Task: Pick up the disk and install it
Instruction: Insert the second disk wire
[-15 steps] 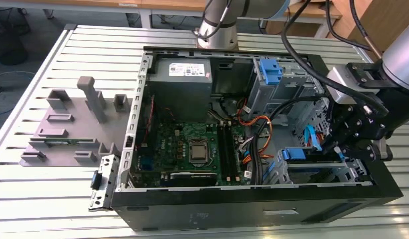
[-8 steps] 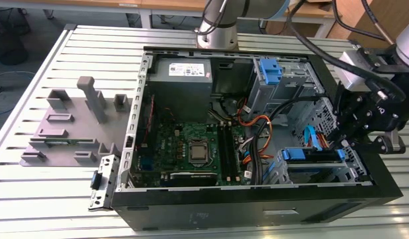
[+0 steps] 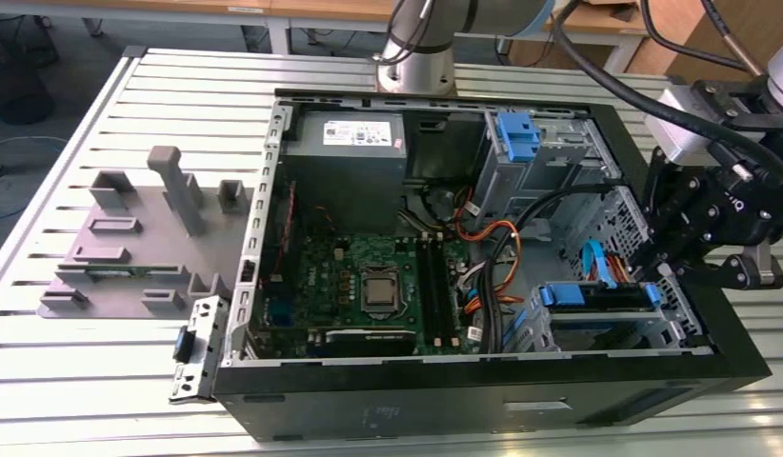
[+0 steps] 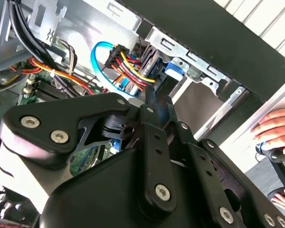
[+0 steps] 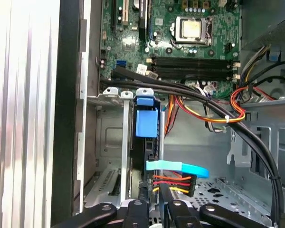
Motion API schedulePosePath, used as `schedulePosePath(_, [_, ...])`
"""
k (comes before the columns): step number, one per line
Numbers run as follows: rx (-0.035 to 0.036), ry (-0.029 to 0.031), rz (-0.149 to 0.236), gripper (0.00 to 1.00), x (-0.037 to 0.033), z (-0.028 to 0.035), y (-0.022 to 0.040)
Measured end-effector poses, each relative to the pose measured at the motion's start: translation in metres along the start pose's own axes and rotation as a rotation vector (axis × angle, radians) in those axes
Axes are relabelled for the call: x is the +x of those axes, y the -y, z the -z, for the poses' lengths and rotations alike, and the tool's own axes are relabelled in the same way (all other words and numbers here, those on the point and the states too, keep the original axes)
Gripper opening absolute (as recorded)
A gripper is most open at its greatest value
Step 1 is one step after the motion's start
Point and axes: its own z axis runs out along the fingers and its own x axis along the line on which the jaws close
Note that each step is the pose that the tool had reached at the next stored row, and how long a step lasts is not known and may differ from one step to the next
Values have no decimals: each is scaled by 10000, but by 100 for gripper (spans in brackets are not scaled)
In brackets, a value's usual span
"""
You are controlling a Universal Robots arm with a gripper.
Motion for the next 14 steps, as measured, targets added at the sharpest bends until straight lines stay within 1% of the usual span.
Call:
schedulePosePath(1, [-39,1,-2,24,-1,0,0])
schedulePosePath(4, [-59,2,-3,24,-1,0,0])
schedulePosePath(6, [-62,8,-4,24,0,3,0])
schedulePosePath(9, [-62,15,-8,24,-1,25,0])
schedulePosePath(14, [-62,17,-8,24,-1,26,0])
